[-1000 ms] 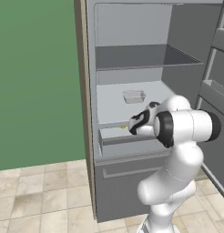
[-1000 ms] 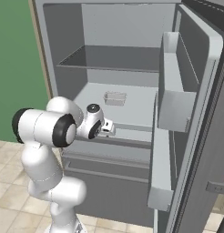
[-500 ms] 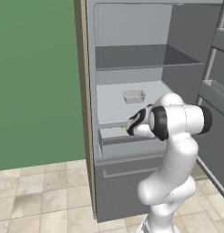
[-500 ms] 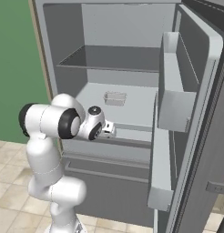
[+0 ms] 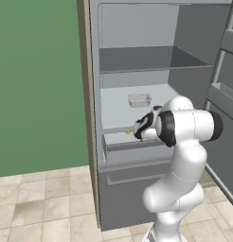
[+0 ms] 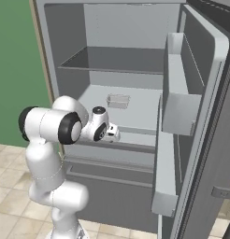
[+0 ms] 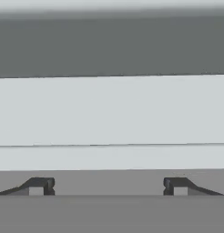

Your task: Fully open the fridge drawer.

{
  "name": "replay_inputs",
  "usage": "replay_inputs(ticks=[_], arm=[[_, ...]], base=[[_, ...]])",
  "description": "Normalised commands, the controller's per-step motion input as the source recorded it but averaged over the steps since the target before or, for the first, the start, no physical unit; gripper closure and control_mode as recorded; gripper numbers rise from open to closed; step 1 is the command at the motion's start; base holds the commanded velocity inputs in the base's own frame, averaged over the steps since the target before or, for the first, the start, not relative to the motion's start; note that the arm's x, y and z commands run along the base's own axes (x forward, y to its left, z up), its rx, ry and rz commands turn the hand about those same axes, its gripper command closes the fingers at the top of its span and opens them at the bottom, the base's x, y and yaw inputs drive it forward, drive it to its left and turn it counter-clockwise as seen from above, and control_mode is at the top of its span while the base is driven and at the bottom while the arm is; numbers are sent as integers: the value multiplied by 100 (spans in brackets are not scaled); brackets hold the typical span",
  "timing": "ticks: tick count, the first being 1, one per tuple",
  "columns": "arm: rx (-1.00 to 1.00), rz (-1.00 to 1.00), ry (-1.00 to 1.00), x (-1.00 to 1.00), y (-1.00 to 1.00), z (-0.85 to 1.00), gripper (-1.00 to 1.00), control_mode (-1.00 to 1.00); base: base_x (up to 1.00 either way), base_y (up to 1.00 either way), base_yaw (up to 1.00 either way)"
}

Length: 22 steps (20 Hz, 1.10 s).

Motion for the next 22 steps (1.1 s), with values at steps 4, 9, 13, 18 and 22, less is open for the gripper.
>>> replay_inputs(ticks=[4, 9, 13, 18, 22], arm=[[0, 0, 24, -100, -12, -43, -100, -100], [0, 0, 24, -100, -12, -44, -100, -100], [0, 0, 26, -100, -10, -44, -100, -100], [0, 0, 23, -100, -12, -44, -100, -100], [9, 0, -2, -100, -1, 19, -100, -100]], base=[[0, 0, 0], [0, 0, 0], [0, 0, 0], [0, 0, 0], [0, 0, 0]])
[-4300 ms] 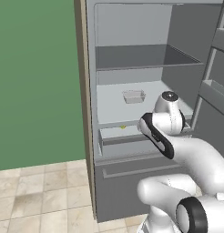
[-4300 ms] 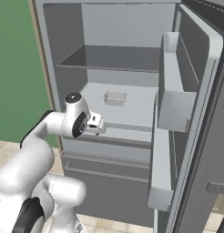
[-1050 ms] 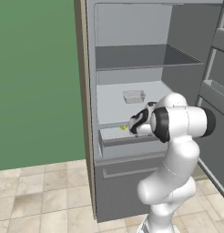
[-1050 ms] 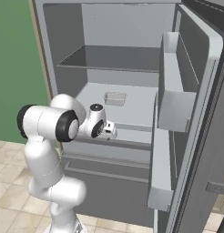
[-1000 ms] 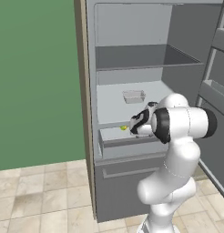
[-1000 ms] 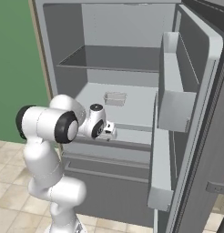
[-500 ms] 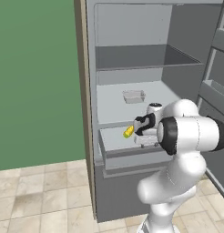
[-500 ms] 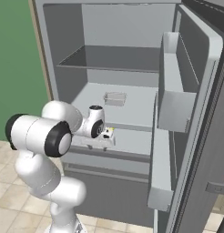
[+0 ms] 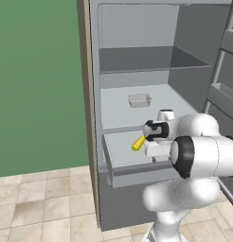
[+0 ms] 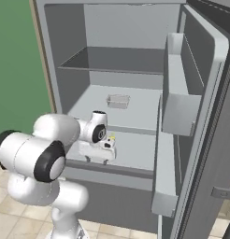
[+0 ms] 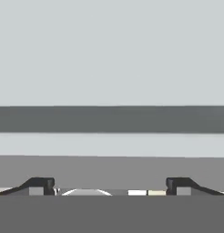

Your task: Fully open the fridge drawer.

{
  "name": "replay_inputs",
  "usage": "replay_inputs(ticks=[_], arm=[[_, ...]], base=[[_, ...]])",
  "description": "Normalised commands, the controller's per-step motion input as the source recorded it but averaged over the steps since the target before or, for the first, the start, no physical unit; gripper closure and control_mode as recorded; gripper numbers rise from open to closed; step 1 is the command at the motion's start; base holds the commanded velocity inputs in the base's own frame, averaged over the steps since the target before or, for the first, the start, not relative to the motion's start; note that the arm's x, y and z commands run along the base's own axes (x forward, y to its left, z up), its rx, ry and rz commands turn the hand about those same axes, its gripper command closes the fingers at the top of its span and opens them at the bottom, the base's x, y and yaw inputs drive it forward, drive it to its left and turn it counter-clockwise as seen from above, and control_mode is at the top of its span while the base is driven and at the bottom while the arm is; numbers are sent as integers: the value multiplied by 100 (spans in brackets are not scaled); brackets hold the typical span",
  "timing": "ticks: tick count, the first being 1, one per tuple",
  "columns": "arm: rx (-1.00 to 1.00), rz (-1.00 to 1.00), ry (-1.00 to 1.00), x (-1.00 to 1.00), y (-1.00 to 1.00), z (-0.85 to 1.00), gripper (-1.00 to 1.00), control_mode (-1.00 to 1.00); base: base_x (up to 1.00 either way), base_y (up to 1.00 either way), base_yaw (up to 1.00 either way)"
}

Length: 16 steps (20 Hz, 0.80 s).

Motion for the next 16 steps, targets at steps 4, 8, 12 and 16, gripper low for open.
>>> replay_inputs(ticks=[4, 8, 12, 16], arm=[[19, 0, -36, -100, 0, 96, -100, -100], [18, 0, -46, -97, 1, 100, -100, -100], [15, 0, -49, -98, 3, 100, -100, -100], [8, 0, -57, -100, 2, 100, -100, -100]], base=[[0, 0, 0], [0, 0, 0], [0, 0, 0], [0, 0, 0]])
